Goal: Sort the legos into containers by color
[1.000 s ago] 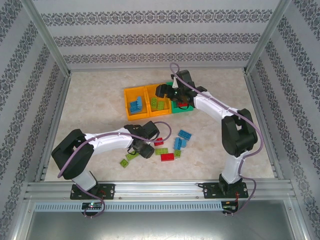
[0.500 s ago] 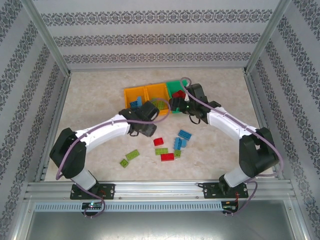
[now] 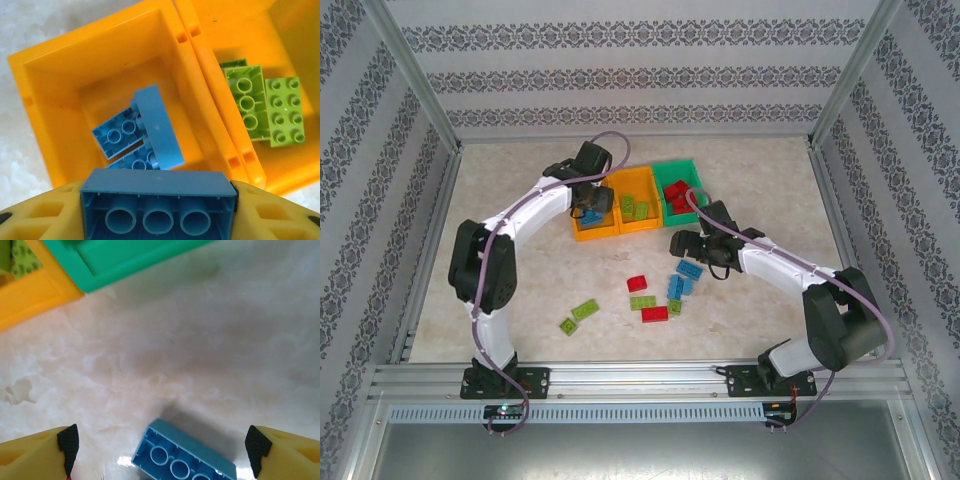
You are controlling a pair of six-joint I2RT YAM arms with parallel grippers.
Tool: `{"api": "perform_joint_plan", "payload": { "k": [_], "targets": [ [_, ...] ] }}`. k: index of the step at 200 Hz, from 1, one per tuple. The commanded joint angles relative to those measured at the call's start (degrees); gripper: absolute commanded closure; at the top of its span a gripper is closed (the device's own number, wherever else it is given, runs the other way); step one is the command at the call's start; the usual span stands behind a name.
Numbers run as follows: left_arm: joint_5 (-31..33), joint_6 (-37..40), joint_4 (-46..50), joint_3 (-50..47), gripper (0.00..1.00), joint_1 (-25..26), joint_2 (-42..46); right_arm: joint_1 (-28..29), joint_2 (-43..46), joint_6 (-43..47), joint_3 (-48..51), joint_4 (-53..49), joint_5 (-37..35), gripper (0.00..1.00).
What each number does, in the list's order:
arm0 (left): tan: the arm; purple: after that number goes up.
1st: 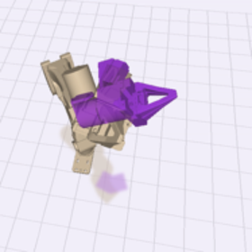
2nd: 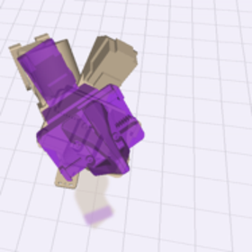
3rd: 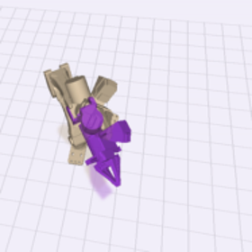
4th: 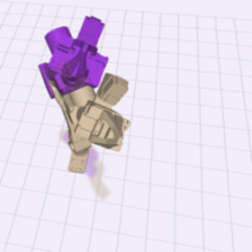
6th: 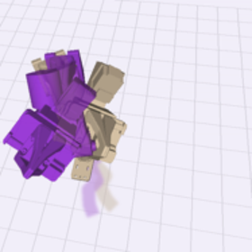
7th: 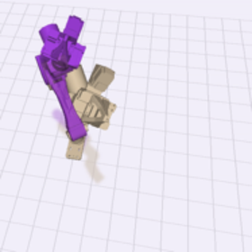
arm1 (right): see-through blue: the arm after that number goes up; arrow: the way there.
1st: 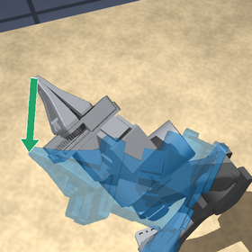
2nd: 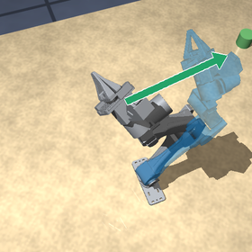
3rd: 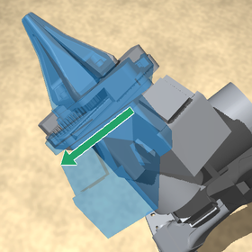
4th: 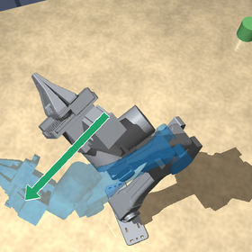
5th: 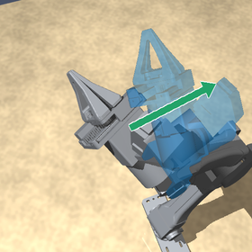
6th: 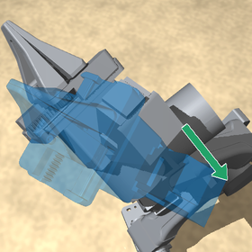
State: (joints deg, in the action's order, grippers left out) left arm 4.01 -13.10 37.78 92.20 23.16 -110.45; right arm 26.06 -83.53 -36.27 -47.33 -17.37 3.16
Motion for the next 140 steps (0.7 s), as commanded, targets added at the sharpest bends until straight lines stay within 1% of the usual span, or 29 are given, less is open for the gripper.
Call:
{"api": "perform_joint_plan", "payload": {
  "k": [1,26,38,55,69,91,100,109,111,140],
  "targets": [
    [-0.2,-2.4,3.2,4.1,0.60,-1.3,-2.7,1.4,-0.8,-2.1,0.7,-1.3,-2.6,0.11],
    [-0.4,-3.4,3.1,6.5,0.59,-2.9,-5.1,2.5,-2.1,-2.6,0.9,-1.1,-2.6,0.10],
    [-0.1,-3.7,3.5,7.5,0.53,-3.4,-5.9,2.7,-2.4,-2.8,1.2,-0.8,-2.8,0.10],
    [-0.1,-3.6,3.3,7.9,0.49,-3.8,-6.3,2.9,-2.6,-3.1,1.4,-0.5,-2.8,0.10],
    [-0.1,-3.5,3.1,7.7,0.37,-3.8,-6.3,3.0,-2.9,-3.2,1.4,-0.6,-2.7,0.10],
    [-1.4,-3.6,2.6,6.4,0.27,-3.8,-5.2,3.4,-3.1,-3.1,1.2,-1.0,-2.9,0.10],
    [-2.1,-3.6,1.7,5.1,0.17,-3.7,-4.2,3.6,-3.3,-3.1,1.0,-1.3,-3.0,0.10],
    [-2.3,-3.6,0.8,3.8,0.02,-3.7,-2.9,3.7,-3.3,-3.2,0.7,-1.8,-3.1,0.10],
    [-2.4,-3.6,0.6,3.6,0.00,-3.7,-2.6,3.7,-3.3,-3.3,0.7,-2.0,-3.1,0.10],
    [-2.3,-3.6,-0.8,0.2,0.00,-3.7,1.6,4.8,-3.7,-3.9,-0.6,-4.7,-4.0,0.10]
  ]
}}
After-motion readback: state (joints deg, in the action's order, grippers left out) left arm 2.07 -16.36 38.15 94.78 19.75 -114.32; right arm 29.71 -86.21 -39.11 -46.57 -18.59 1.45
